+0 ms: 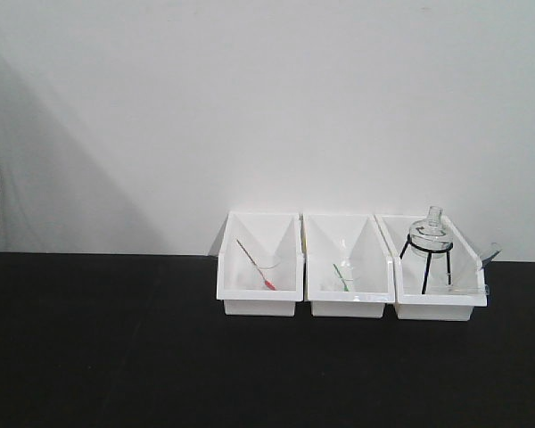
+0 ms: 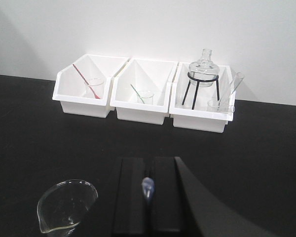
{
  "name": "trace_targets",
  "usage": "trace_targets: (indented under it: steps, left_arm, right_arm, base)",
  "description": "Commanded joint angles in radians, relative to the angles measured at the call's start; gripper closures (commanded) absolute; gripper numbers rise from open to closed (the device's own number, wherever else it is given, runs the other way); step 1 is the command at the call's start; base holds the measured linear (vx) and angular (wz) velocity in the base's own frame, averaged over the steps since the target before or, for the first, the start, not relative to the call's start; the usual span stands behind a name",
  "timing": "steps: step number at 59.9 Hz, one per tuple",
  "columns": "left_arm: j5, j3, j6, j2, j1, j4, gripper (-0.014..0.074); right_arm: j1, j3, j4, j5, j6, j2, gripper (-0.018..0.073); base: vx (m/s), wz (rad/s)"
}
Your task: Grab transparent chemical and place on left bench
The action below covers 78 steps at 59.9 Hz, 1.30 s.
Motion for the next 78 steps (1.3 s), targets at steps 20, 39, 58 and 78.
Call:
trace_targets:
  steps: [20, 39, 58, 78]
  left_arm:
    - [-0.078, 0.016, -0.008, -0.019, -0.002, -0.001, 0.06]
    - [-0.078, 0.016, -0.008, -0.019, -0.002, -0.001, 0.06]
    - [-0.078, 0.016, -0.008, -0.019, -0.002, -0.001, 0.06]
    - [-0.078, 0.016, -0.008, -0.019, -0.002, -0.001, 0.06]
  right_arm:
    - [0.001, -0.028, -0.017, -0.079, -0.006, 0.008, 0.0561]
    - [0.001, -0.028, -0.014, -0.079, -0.006, 0.008, 0.0561]
    - [0.001, -0.028, 0.023, -0.387, 0.03, 0.157, 0.0561]
    - [0.001, -0.048, -0.041, -0.947, 0.175, 0.707, 0.0561]
  base:
    - [0.0, -0.01]
    - [0.01, -0.03]
    - [0.0, 0.0]
    - [0.0, 0.0]
